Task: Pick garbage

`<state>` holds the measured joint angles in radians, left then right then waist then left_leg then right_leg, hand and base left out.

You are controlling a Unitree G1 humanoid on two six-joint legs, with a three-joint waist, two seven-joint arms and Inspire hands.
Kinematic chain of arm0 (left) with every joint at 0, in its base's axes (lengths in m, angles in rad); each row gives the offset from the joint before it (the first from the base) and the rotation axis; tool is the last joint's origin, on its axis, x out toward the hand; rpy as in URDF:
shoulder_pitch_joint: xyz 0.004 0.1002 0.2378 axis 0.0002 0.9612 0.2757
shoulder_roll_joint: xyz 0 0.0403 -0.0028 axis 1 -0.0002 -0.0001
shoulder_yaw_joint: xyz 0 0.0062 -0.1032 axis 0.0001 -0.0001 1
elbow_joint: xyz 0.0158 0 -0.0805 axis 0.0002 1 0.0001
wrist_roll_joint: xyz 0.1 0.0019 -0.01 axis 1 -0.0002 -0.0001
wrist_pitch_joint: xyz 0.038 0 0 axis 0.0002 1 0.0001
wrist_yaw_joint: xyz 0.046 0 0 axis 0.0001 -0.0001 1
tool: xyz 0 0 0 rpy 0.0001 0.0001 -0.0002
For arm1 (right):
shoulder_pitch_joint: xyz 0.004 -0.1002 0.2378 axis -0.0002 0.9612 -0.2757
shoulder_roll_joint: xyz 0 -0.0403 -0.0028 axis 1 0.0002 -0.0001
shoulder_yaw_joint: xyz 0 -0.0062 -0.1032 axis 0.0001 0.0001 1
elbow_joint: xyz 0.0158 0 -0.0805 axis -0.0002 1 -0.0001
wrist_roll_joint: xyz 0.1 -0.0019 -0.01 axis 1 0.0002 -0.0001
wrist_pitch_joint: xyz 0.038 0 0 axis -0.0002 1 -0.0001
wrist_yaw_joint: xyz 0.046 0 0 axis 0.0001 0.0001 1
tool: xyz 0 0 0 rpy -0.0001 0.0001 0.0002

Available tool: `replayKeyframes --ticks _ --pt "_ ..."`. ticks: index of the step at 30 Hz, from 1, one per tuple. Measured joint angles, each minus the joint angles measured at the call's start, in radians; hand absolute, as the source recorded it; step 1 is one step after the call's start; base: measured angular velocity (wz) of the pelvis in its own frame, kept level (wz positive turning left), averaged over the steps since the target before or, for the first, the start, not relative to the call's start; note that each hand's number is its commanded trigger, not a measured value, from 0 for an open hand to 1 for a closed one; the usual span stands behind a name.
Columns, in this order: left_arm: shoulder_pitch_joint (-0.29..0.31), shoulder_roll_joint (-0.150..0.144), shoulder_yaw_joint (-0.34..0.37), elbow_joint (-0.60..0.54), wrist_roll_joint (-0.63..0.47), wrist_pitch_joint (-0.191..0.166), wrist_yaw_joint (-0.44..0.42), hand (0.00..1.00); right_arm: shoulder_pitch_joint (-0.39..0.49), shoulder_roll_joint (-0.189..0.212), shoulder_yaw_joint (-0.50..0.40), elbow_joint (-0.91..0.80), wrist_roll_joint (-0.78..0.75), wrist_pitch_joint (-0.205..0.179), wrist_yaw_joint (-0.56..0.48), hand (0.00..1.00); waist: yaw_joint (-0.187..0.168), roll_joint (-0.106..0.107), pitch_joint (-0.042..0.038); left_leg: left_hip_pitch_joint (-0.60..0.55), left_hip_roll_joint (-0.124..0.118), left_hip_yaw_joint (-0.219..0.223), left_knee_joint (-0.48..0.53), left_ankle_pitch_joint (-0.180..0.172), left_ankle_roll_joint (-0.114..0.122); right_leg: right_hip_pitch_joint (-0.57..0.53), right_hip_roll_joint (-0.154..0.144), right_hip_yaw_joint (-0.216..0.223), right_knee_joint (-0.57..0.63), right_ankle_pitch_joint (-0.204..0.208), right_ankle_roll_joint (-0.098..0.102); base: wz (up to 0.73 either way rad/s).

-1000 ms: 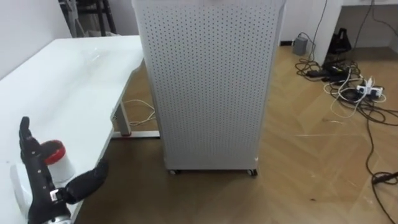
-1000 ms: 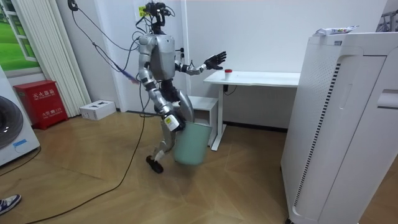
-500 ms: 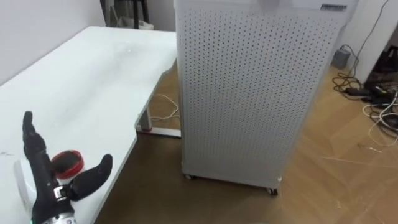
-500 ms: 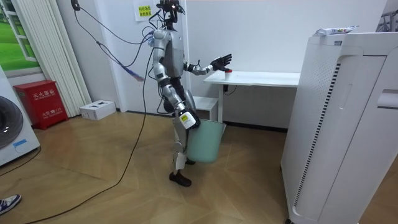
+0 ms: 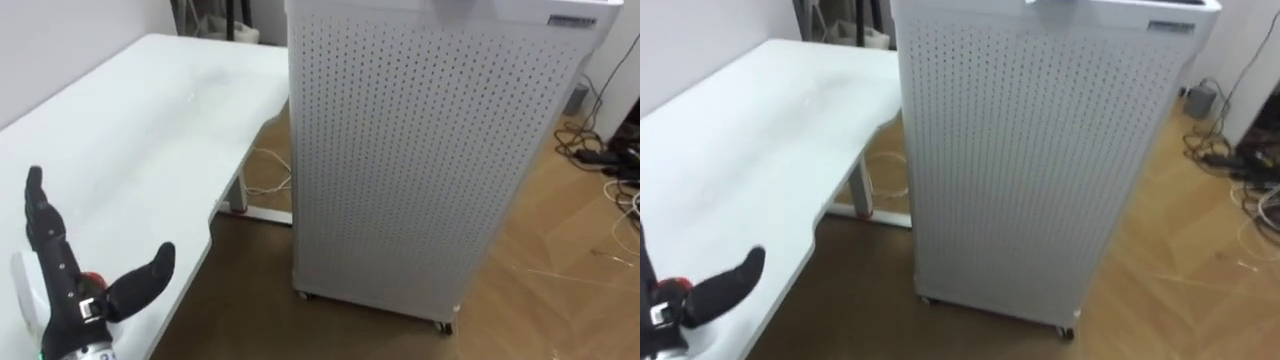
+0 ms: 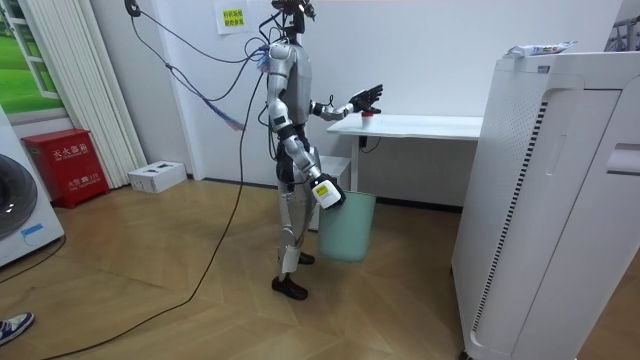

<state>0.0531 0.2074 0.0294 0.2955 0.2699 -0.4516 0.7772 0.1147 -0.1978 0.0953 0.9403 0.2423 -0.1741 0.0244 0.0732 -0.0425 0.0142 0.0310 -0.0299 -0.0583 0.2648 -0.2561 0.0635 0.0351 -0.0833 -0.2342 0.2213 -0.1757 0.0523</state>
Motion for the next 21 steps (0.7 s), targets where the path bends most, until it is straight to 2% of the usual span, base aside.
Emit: replayKeyframes --ticks 1,2,10,14,21 --pt "0.004 0.0 0.001 0.003 -0.004 0.0 0.0 0.0 0.001 0.0 0.0 0.0 0.0 0.0 -0.001 1.0 0.005 -0.005 0.0016 0.0 0.0 0.0 -0.002 0.0 0.0 0.0 0.0 0.0 -0.004 0.0 0.0 0.0" --pt "0.005 0.0 0.001 0.004 -0.003 -0.001 0.001 0.0 0.005 0.0 0.0 0.0 0.0 0.0 -0.003 1.0 0.009 -0.008 0.0 0.002 0.0 -0.001 -0.008 0.0 0.0 0.0 0.001 0.0 -0.004 0.0 0.0 0.0" --pt "0.017 0.007 0.009 0.012 0.001 -0.002 0.004 0.0 0.005 0.0 0.0 -0.01 -0.011 0.0 -0.015 1.0 0.015 -0.01 -0.0019 0.007 0.0 -0.002 -0.014 0.0 0.0 0.015 0.004 -0.005 -0.022 0.0 0.0 0.0" --pt "0.037 0.007 0.009 0.012 -0.001 -0.001 0.0 0.0 0.005 -0.002 -0.001 -0.016 -0.014 0.0 -0.019 1.0 0.015 -0.008 -0.0074 0.007 0.001 -0.01 -0.013 0.001 -0.001 0.015 0.005 -0.012 -0.02 0.0 0.0 0.06" --pt "0.08 0.007 0.01 0.022 -0.004 0.011 -0.004 0.0 0.005 -0.002 -0.001 -0.029 -0.015 0.0 -0.017 1.0 0.015 -0.015 -0.0122 -0.002 0.0 -0.019 -0.01 0.001 -0.001 0.016 0.005 -0.02 -0.019 0.001 -0.001 0.04"
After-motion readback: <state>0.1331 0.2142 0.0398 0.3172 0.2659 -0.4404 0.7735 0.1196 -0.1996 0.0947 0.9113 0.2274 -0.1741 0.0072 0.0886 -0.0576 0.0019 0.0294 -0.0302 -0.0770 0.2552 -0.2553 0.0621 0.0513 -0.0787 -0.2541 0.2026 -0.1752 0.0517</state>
